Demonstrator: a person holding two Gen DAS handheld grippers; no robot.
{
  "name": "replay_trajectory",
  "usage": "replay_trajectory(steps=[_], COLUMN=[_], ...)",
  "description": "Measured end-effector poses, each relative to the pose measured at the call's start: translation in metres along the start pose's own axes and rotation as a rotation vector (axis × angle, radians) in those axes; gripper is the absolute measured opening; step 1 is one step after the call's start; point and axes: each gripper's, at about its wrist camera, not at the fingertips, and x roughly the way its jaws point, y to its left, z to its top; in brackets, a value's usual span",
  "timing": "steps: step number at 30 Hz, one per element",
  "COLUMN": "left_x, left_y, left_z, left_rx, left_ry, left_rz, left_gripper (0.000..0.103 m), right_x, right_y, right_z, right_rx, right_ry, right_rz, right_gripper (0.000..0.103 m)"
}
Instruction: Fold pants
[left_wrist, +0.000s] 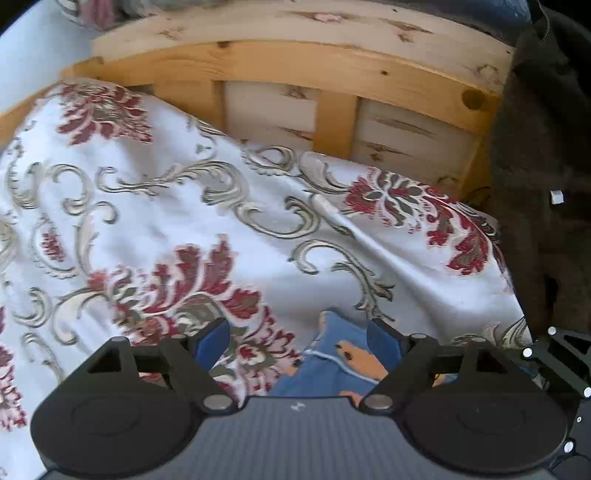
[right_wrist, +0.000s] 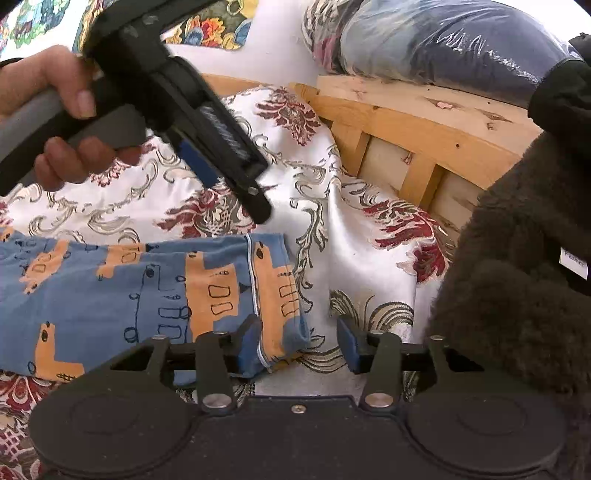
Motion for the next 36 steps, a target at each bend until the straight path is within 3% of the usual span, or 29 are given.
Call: replay_trajectory(steps=[5,9,16,19,22,26,28,31,34,36], left_x=[-0.04,-0.094,-0.176,-0.192,-0.204,-0.21,-0.208,-0.195,-0.179,-0.173], left_y=[0.019,0.053,0.131,0.159,0.179,0.178,0.179,0.188,0.194,0.194], left_z=[-0.021,-0.067,-0.186,-0.229,-0.255,-0.256,-0.25,-0.24,-0.236,-0.238], left_rx=[-0.05,-0.118,-0.291,-0.36,-0.468,-0.397,-0.353,-0.332,-0.313,-0.298], left_ry=[-0.027,-0.05,0.004,0.041,0.074,0.085,0.08,0.076,0.109,0.122], left_rz=[0.064,0.127,0.275,0.341,0.307,0.233,0.222,0.179,0.129,0.107], left_gripper=[0.091,0.096,0.098,0.098,0.097,0.097,0.097,0.094,0.079,0.066], right_x=[-0.014,-0.029,0.002,0.033,0.062,0.086,0.093,0.099,0.098,0.098], right_y=[0.004,0.022,0.102,0.145,0.184,0.217,0.224,0.225,0.224,0.223], right_z=[0.004,0.021,0.082,0.108,0.125,0.129,0.126,0.12,0.118,0.119], right_rx=[0.013,-0.012,-0.196,-0.249,-0.318,-0.384,-0.399,-0.388,-0.413,-0.419], right_ry=[-0.056,-0.099,-0.08,-0.013,0.092,0.173,0.209,0.253,0.237,0.216], right_rz=[0.062,0.178,0.61,0.794,0.926,0.942,0.953,0.981,0.973,0.964], right_gripper=[0.083,0.094,0.096,0.085,0.077,0.05,0.049,0.037,0.011,0.005])
